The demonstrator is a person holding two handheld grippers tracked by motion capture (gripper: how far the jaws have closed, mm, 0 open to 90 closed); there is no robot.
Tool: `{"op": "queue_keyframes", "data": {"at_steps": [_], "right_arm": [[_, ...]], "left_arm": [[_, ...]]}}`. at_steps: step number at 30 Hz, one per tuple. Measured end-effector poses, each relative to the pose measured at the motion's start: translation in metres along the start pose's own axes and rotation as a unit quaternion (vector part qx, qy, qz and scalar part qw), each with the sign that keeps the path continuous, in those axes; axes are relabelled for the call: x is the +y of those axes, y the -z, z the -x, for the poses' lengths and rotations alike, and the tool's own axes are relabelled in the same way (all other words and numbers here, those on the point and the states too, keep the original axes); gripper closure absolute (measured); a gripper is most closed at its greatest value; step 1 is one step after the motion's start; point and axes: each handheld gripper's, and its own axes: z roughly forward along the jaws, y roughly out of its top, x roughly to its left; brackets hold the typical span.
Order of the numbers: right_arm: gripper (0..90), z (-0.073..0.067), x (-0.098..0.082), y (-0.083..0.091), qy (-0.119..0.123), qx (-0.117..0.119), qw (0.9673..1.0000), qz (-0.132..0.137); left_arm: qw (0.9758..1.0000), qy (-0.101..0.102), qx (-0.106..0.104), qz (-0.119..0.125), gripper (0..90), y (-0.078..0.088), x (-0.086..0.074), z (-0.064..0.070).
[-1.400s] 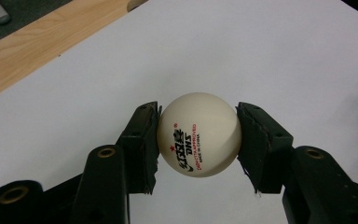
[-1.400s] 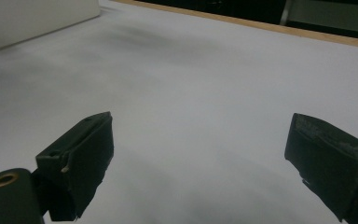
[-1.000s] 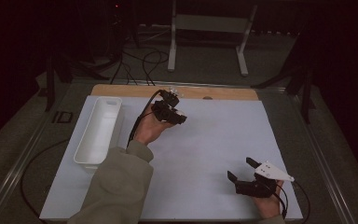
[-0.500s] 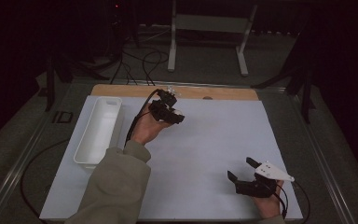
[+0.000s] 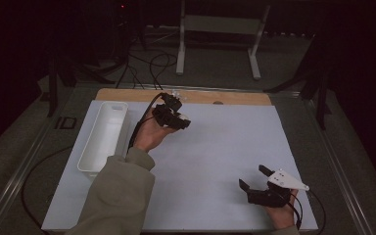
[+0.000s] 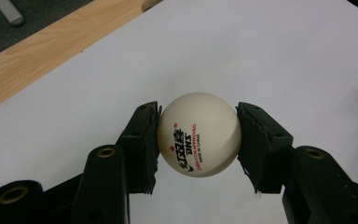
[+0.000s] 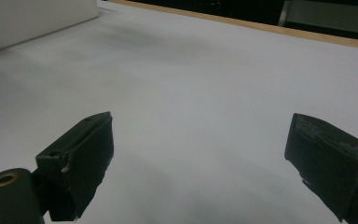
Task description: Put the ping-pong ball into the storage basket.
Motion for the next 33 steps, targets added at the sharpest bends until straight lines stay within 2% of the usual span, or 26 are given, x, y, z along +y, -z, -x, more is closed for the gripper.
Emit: {"op": "queue_keyframes", "data": {"at_steps": [33], "right_arm": [[7.2,-0.001,0.0,0.0,-0.001,0.0,1.0,-0.002]], "left_arm": [[1.0,0.001,0.006,0.003,51.4,0.013,-0.005,-0.008]]}}
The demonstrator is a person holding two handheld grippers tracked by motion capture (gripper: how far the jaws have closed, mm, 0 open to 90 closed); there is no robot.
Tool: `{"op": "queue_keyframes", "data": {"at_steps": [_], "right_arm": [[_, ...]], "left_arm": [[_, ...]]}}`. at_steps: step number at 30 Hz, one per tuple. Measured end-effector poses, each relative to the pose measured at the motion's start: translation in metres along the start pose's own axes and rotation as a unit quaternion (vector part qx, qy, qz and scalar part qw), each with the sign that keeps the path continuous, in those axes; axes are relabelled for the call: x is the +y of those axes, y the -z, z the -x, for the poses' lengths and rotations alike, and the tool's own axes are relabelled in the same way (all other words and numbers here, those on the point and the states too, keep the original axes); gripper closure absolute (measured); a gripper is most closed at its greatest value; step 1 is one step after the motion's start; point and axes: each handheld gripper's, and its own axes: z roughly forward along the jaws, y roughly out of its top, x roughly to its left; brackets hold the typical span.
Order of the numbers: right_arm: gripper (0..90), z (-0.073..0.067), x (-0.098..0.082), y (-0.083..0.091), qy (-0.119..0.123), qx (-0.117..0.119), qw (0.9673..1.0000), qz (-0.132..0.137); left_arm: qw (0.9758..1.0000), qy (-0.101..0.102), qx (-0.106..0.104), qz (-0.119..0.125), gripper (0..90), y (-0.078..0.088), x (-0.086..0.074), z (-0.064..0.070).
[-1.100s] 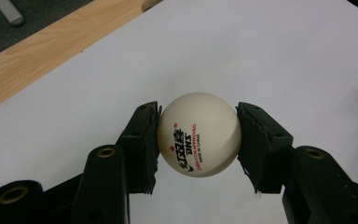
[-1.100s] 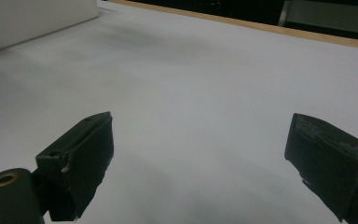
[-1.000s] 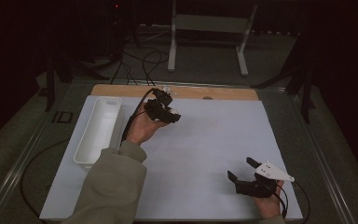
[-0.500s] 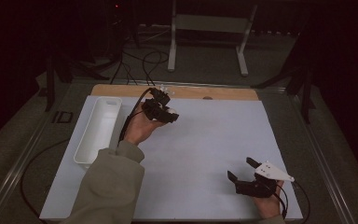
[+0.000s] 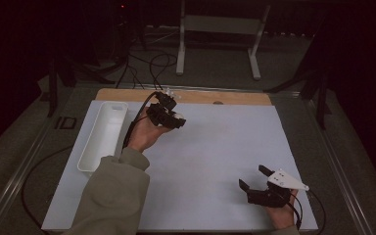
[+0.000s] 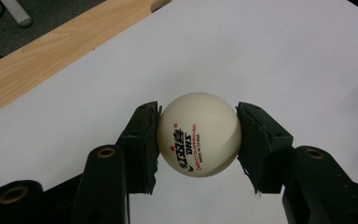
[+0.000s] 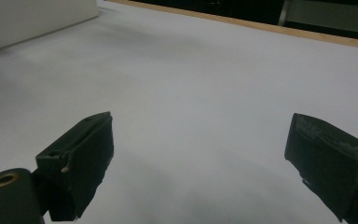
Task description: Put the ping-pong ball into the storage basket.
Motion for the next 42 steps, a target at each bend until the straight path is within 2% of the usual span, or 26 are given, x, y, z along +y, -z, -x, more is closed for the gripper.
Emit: {"op": "queue_keyframes", "data": {"at_steps": [42], "right_arm": [[7.2,0.0,0.0,0.0,0.002,-0.001,1.0,0.0]], "left_arm": [[0.9999,0.007,0.011,0.004,51.4,0.017,-0.007,-0.012]]}}
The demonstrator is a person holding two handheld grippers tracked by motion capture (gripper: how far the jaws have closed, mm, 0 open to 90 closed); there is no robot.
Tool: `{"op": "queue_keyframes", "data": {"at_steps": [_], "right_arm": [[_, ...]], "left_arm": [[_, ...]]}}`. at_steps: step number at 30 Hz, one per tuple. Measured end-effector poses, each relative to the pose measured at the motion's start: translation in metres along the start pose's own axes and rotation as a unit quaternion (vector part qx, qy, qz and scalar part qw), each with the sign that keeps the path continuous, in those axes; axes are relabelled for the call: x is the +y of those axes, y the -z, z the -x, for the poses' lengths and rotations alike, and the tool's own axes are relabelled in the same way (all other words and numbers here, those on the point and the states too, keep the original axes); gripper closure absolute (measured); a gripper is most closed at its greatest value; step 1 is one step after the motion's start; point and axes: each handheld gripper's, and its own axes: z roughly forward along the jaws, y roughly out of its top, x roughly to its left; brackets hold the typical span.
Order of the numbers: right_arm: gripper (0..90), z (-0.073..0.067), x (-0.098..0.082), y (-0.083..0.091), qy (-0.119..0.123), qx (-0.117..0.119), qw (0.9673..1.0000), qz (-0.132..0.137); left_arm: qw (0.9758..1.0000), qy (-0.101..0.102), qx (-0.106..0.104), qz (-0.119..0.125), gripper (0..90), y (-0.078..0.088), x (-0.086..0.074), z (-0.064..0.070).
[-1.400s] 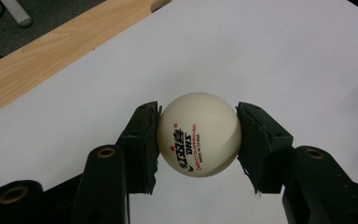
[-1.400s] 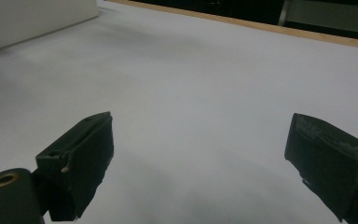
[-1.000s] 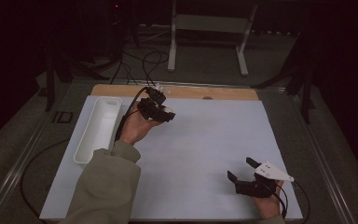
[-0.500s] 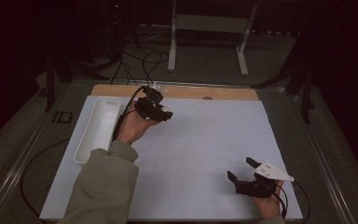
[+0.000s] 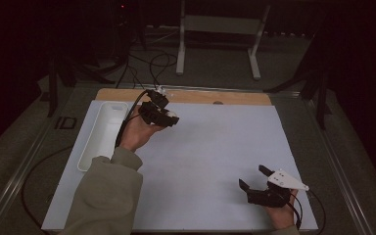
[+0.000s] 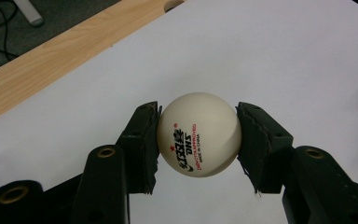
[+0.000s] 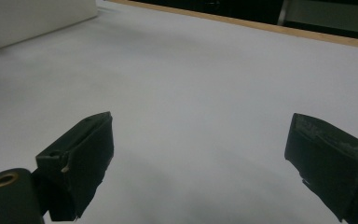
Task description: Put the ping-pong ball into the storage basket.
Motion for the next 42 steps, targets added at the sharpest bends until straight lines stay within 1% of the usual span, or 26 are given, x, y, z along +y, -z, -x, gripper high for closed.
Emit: {"op": "queue_keyframes", "data": {"at_steps": [23,32,42], "right_arm": [[7.2,0.0,0.0,0.0,-0.001,-0.001,1.0,0.0],[7.2,0.0,0.0,0.0,0.0,0.0,1.0,0.001],[7.2,0.0,0.0,0.0,0.001,0.001,1.0,0.0]], "left_arm": [[1.0,0.004,0.007,0.003,51.4,0.009,-0.005,-0.006],[1.0,0.001,0.009,0.003,51.3,0.014,-0.009,-0.008],[0.9998,0.003,0.017,0.008,51.4,0.02,-0.012,-0.012]]}}
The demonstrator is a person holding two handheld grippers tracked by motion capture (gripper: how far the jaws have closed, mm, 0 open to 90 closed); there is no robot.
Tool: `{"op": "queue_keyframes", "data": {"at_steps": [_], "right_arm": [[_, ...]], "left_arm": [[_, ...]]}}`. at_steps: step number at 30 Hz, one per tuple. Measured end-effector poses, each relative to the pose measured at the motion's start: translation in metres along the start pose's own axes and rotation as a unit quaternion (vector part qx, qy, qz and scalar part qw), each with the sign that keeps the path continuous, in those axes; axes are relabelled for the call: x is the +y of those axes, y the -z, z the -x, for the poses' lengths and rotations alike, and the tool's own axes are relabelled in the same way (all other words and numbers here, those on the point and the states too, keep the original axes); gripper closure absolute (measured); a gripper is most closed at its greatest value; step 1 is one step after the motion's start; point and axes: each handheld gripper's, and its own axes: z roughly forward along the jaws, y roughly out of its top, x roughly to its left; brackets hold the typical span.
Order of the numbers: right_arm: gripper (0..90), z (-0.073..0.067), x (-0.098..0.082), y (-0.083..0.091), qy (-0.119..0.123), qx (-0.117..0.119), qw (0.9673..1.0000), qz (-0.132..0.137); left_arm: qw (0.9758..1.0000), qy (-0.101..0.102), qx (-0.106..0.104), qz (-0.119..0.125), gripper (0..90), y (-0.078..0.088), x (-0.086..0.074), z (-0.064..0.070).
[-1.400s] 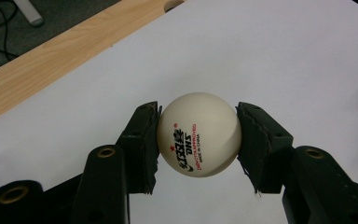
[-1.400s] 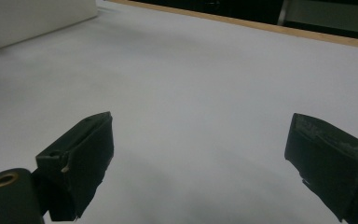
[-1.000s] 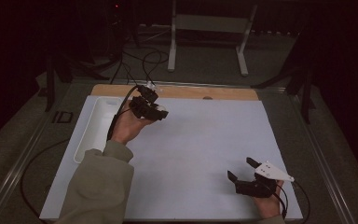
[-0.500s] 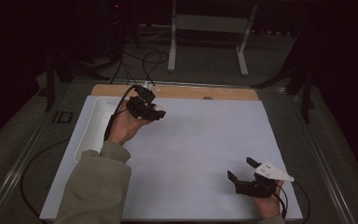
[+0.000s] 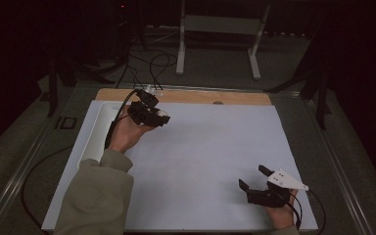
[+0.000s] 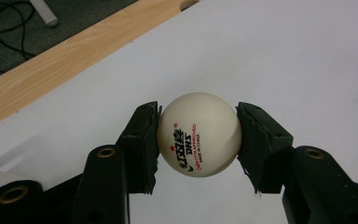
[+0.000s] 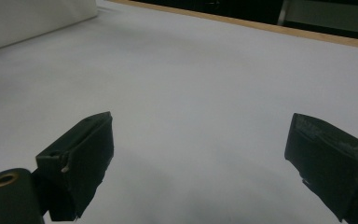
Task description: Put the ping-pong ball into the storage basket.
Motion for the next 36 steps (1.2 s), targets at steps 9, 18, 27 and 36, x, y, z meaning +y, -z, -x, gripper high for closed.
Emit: {"op": "queue_keyframes", "data": {"at_steps": [9,18,27,36], "right_arm": [[7.2,0.0,0.0,0.0,-0.001,0.0,1.0,0.0],[7.2,0.0,0.0,0.0,-0.001,0.0,1.0,-0.001],[7.2,0.0,0.0,-0.001,0.0,0.0,1.0,-0.002],[7.2,0.0,0.0,0.0,0.0,0.0,1.0,-0.002]], "left_arm": [[1.0,0.0,0.003,0.001,51.3,0.004,-0.002,-0.002],[1.0,-0.002,0.004,-0.002,51.3,0.007,-0.005,-0.005],[1.0,0.001,0.004,-0.002,51.4,0.01,-0.008,-0.008],[1.0,-0.001,0.003,-0.003,51.4,0.012,-0.01,-0.009]]}}
